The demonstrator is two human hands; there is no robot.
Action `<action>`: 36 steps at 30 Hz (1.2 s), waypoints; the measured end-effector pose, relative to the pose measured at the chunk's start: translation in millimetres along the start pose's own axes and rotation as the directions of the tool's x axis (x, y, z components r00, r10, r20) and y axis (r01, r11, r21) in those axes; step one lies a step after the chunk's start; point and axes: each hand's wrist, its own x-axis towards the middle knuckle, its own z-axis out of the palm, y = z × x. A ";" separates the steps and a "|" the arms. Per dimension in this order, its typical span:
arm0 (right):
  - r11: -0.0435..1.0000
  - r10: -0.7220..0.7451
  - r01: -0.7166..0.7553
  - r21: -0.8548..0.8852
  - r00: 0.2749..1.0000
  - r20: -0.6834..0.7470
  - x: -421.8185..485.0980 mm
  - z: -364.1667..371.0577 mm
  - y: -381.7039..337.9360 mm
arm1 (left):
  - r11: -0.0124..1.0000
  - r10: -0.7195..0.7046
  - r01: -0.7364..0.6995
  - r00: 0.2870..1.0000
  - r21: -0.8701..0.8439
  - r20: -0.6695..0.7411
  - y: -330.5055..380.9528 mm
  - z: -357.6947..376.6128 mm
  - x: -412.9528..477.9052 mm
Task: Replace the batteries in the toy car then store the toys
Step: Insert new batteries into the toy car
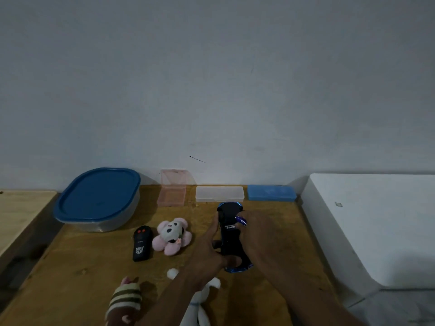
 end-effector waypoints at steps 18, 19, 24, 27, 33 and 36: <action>0.847 0.212 -0.302 0.437 0.947 0.243 1.6 -36.4 20.1 | 0.995 -0.054 0.058 0.997 -0.083 0.050 -0.5 -5.7 6.0; 0.806 0.224 -0.340 0.485 0.933 0.282 -0.1 -39.4 22.4 | 0.993 -0.057 0.063 0.996 -0.100 0.064 -0.7 -5.8 5.8; 0.840 0.101 -0.226 0.493 0.958 0.268 -5.1 -45.4 34.9 | 0.983 -0.088 0.105 0.989 -0.148 0.117 -3.3 -5.5 8.0; 0.854 0.052 -0.170 0.491 0.968 0.246 -5.3 -42.6 39.0 | 0.979 -0.098 0.118 0.988 -0.166 0.123 -4.1 -4.4 9.9; 0.831 0.062 -0.176 0.528 0.972 0.226 -0.8 -39.4 40.0 | 0.980 -0.092 0.111 0.988 -0.163 0.120 -1.2 -1.5 8.9; 0.819 0.041 -0.134 0.558 0.984 0.176 3.3 -36.4 39.9 | 0.984 -0.092 0.108 0.990 -0.145 0.110 -1.5 -2.9 8.4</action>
